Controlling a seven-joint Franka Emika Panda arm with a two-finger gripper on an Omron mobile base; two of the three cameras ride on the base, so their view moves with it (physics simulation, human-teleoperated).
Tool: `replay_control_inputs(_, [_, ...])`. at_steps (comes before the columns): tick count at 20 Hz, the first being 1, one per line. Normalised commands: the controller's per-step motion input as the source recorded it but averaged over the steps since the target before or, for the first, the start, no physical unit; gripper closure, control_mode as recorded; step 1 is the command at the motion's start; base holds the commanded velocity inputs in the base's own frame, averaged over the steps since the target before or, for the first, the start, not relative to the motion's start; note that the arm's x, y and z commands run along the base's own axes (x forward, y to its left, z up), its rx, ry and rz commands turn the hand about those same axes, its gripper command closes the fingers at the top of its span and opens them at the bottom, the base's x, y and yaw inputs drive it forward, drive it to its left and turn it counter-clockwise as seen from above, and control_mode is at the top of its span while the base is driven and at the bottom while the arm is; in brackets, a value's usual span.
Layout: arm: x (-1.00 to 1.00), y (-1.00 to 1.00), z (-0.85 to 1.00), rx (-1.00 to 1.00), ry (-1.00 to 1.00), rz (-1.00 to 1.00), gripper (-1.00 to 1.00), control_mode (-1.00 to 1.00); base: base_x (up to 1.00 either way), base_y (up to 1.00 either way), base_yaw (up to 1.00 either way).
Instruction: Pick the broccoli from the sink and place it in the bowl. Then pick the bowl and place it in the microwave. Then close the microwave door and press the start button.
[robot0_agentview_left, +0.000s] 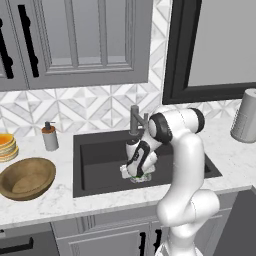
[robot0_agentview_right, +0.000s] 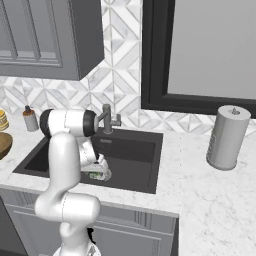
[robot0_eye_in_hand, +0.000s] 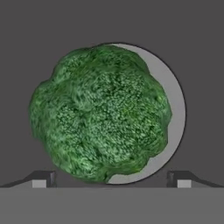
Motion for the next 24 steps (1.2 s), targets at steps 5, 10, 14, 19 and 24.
replay_control_inputs(5, [0.1,-0.08,-0.08,0.05,-0.19,0.04,-1.0,-1.0,0.0,0.0,0.0])
replay_control_inputs(10, [0.09,0.0,0.01,0.01,-0.1,0.0,-1.0,-1.0,0.0,0.0,0.0])
replay_control_inputs(14, [0.0,0.0,0.0,0.0,-0.01,0.0,-1.0,-1.0,0.0,0.0,0.0])
replay_control_inputs(19, [0.03,0.0,0.0,0.0,0.0,0.0,-1.0,-1.0,0.0,0.0,0.0])
replay_control_inputs(24, [0.06,-0.05,0.0,0.01,-0.02,0.02,-1.0,-1.0,0.0,0.0,0.0])
